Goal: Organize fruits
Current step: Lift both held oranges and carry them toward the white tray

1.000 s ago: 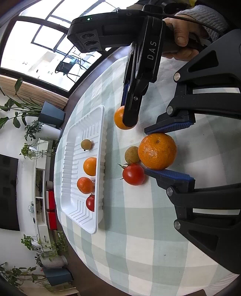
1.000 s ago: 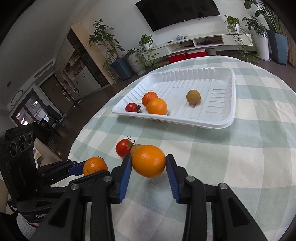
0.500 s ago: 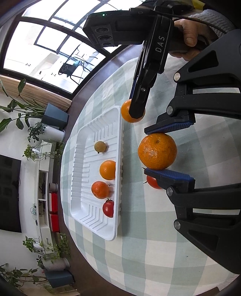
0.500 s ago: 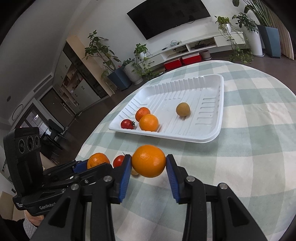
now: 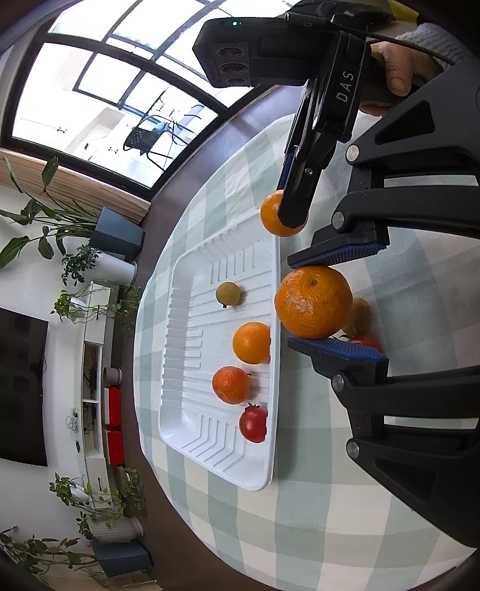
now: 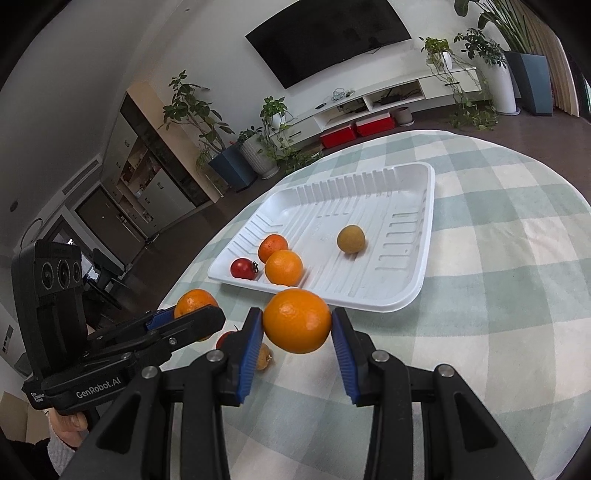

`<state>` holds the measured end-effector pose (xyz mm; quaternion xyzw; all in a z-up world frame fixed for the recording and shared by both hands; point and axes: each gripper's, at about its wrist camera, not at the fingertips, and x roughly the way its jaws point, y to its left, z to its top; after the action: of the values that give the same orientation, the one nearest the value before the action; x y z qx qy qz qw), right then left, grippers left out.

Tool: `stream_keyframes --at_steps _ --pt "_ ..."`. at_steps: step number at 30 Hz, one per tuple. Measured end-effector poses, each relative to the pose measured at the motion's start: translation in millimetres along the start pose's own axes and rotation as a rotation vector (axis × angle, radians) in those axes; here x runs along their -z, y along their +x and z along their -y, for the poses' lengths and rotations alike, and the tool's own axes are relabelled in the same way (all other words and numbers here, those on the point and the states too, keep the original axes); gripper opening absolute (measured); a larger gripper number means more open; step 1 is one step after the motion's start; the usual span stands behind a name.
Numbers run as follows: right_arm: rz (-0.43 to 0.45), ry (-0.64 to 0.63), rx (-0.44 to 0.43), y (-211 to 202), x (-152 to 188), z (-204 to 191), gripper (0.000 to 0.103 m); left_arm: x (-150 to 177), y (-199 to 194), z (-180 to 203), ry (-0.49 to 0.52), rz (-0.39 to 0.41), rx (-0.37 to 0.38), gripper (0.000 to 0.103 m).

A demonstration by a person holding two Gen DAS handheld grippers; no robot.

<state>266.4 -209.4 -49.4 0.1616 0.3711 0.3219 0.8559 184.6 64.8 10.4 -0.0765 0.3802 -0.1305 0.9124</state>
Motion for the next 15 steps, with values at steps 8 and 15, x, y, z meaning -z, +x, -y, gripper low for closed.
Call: stream_keyframes --at_steps 8,15 --pt "0.013 0.024 0.004 -0.9 -7.0 8.3 0.041 -11.1 9.2 1.6 0.005 0.002 0.01 0.034" --pt "0.018 0.026 0.007 0.2 -12.0 9.4 0.041 -19.7 16.3 1.3 0.008 0.002 0.02 0.034"
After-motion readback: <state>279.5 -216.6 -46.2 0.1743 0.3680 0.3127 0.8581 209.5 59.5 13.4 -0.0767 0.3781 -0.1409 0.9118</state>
